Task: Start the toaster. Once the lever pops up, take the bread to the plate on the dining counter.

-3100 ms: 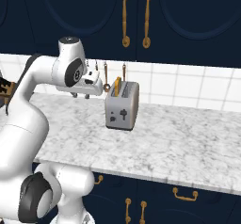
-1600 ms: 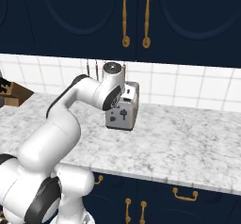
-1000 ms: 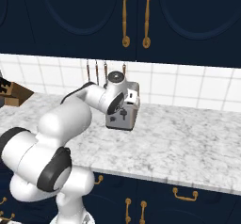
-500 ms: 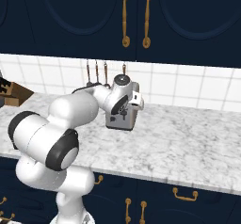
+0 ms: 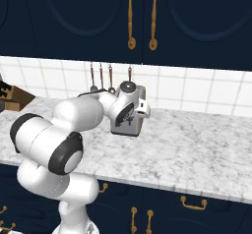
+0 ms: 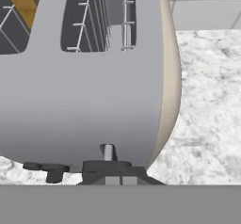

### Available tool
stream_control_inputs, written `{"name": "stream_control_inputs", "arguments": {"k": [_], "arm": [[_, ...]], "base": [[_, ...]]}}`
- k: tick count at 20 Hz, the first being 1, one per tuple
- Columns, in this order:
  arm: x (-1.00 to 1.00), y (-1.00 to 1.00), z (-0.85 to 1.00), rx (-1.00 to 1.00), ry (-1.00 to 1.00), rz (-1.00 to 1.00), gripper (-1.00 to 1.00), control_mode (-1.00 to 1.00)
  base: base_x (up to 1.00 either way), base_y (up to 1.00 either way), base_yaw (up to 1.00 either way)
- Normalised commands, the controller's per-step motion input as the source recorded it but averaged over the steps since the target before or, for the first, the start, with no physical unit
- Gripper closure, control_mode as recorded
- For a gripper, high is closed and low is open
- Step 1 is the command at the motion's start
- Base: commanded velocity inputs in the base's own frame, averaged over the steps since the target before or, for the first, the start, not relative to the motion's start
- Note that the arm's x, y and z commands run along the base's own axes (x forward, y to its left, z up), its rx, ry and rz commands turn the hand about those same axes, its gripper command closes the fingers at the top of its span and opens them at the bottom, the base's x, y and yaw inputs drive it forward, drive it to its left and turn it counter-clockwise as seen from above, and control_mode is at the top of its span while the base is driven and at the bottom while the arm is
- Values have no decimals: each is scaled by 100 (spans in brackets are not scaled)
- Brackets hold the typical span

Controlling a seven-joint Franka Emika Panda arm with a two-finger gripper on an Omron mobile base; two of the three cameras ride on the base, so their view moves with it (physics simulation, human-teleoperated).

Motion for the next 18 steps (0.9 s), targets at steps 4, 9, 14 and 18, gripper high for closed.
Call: {"name": "stream_control_inputs", "arguments": {"k": [4,9,14,18], "arm": [[21,10,-31,0,0,0,100,-100],[15,3,-39,0,-2,0,100,-100],[-11,11,-64,0,-10,0,100,-100],[-5,8,-78,0,-5,0,100,-100]], "base": [[0,0,0],[0,0,0],[0,0,0],[0,0,0]]}}
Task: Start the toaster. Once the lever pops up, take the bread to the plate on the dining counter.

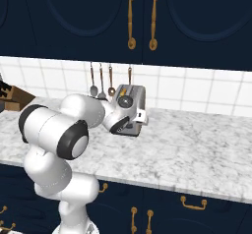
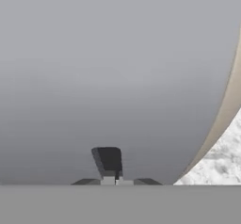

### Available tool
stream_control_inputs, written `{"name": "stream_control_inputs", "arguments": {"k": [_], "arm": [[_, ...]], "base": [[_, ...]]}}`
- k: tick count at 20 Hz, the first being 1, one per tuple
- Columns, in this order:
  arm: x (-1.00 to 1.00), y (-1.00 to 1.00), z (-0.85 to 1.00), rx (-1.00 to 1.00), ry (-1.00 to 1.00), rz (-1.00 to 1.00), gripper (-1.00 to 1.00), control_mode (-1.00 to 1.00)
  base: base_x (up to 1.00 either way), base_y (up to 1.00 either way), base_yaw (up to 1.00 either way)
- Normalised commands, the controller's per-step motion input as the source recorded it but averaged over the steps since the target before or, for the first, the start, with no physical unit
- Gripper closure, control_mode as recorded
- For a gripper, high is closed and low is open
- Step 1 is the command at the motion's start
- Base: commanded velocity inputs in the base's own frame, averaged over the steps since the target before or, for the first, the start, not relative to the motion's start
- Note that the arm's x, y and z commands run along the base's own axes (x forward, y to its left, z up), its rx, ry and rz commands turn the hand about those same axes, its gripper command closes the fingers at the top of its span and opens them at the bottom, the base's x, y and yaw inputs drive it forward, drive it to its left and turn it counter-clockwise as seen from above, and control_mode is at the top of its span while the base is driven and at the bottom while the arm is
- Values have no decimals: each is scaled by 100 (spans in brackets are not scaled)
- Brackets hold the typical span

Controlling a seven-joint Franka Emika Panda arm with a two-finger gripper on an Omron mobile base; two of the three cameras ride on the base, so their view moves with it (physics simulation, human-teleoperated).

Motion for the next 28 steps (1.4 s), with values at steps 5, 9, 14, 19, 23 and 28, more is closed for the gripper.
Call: {"name": "stream_control_inputs", "arguments": {"k": [5,9,14,19,23,28], "arm": [[-23,0,-72,0,-9,0,100,-100],[-71,0,27,0,-24,-4,100,-100],[-45,-20,100,8,-18,-11,100,-100],[-49,-42,100,13,-4,-5,100,-100],[-100,-70,54,21,5,-20,100,-100],[-69,-58,34,4,-1,-41,100,-100]], "base": [[0,0,0],[0,0,0],[0,0,0],[0,0,0],[0,0,0],[0,0,0]]}}
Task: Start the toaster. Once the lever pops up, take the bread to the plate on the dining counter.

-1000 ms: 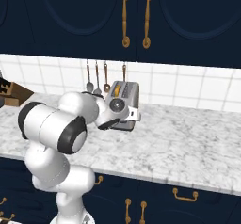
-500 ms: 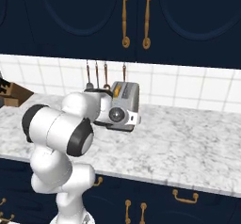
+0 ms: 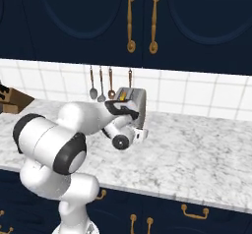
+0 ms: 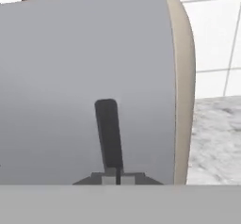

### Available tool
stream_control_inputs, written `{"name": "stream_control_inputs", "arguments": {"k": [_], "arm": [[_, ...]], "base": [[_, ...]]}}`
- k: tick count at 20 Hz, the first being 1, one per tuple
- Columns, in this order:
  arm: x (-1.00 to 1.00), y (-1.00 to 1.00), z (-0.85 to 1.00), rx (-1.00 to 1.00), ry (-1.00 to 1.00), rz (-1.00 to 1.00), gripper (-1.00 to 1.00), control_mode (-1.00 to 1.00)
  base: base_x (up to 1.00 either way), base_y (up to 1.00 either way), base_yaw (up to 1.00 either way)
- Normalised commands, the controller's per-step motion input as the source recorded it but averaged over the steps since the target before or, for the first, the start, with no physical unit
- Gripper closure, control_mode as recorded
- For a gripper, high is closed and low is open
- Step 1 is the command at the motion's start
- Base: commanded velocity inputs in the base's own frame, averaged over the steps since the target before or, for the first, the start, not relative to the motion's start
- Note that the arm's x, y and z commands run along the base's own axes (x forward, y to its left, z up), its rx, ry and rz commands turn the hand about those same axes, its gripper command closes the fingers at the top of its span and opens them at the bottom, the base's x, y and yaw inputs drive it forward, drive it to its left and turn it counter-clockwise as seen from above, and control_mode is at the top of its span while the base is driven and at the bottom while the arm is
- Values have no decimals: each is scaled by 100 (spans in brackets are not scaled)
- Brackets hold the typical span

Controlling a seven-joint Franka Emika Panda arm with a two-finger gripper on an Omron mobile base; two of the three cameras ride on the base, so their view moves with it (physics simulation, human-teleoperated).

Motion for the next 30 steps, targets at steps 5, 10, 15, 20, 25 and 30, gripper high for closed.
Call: {"name": "stream_control_inputs", "arguments": {"k": [5,10,15,20,25,30], "arm": [[-95,-51,18,8,-13,27,100,-100],[-100,-20,48,-1,-33,-21,100,-100],[-81,-8,58,-1,-31,-27,100,-100],[-42,-1,60,0,-17,-12,100,-100],[-30,0,75,8,-3,-3,100,-100],[-31,0,100,25,2,0,100,-100]], "base": [[0,0,0],[0,0,0],[0,0,0],[0,0,0],[0,0,0],[0,0,0]]}}
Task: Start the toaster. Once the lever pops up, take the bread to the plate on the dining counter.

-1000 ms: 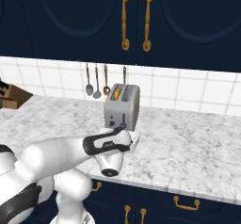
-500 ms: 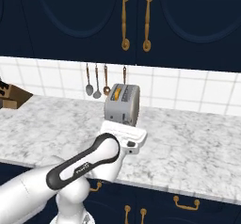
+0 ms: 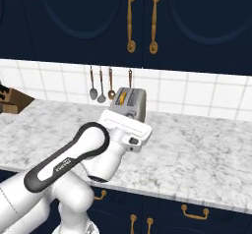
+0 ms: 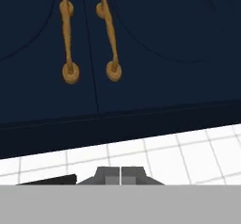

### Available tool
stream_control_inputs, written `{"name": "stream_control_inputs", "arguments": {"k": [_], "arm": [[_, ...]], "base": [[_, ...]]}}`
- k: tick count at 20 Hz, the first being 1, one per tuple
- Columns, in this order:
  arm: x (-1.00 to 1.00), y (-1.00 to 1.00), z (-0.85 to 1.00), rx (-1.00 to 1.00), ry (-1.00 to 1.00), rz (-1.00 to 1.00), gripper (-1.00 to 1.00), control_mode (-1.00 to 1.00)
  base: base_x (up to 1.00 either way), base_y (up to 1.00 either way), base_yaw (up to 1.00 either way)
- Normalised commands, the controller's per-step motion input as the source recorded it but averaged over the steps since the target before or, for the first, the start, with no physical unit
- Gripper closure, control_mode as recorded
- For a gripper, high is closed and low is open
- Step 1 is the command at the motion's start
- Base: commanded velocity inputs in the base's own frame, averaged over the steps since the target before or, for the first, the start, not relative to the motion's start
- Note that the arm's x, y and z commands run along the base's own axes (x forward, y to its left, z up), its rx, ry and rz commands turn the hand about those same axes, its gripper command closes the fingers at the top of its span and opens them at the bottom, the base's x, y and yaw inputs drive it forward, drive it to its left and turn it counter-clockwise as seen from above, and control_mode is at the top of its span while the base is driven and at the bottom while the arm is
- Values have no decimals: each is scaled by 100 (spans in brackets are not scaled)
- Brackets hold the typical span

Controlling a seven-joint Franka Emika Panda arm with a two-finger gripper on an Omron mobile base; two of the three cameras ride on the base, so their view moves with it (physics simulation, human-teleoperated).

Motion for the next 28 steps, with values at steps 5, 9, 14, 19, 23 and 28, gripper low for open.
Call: {"name": "stream_control_inputs", "arguments": {"k": [5,9,14,19,23,28], "arm": [[-38,13,77,30,13,0,100,-100],[-39,14,61,29,23,0,100,-100],[-50,2,98,24,12,0,100,-100],[-59,0,100,15,7,0,100,-100],[-71,0,100,17,20,0,100,-100],[-62,0,100,8,8,0,100,-100]], "base": [[0,0,0],[0,0,0],[0,0,0],[0,0,0],[0,0,0],[0,0,0]]}}
